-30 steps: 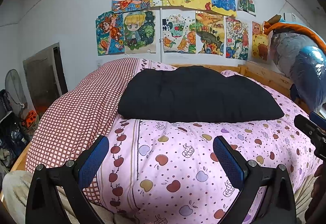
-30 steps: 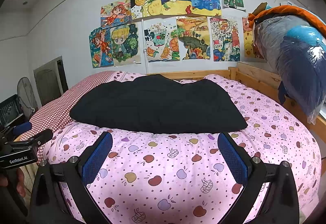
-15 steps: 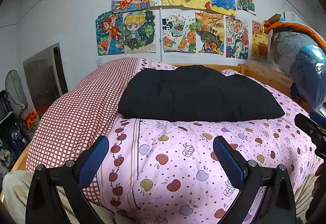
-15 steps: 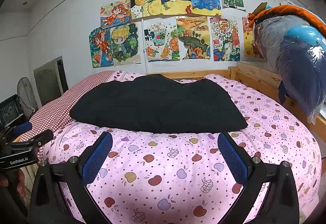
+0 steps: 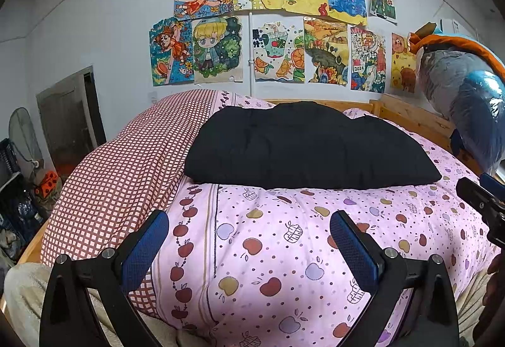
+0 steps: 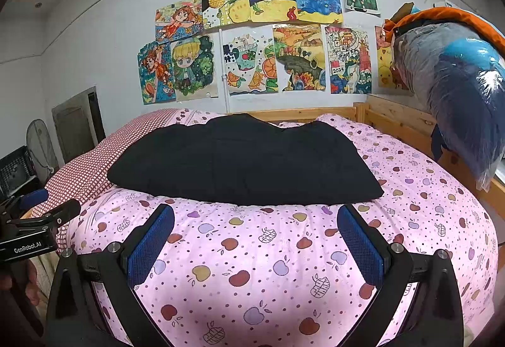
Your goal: Fold large clothes
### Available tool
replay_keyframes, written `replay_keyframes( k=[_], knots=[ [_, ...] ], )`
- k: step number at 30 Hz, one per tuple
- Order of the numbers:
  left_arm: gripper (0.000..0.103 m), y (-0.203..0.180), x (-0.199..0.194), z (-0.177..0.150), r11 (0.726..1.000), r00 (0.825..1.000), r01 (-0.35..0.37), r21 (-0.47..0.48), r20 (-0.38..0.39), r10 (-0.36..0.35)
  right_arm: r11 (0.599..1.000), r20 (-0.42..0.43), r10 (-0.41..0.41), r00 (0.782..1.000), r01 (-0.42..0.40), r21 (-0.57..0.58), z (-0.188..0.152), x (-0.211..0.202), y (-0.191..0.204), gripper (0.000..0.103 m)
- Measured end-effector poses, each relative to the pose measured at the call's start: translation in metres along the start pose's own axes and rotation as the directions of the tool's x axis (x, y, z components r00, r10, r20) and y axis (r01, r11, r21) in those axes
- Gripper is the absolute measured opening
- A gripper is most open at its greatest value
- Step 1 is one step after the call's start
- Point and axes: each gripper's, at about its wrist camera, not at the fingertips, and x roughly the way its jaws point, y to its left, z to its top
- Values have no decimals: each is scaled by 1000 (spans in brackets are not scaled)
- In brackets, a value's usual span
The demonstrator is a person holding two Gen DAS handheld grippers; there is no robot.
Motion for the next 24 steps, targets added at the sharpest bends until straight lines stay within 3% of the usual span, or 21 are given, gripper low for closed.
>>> replay_keyframes(
  k=[24],
  knots=[
    [103, -1, -1, -1, 1000, 1000, 0, 6, 2, 0, 1000, 2, -3, 1000, 3, 2, 0, 0, 0, 101]
  ],
)
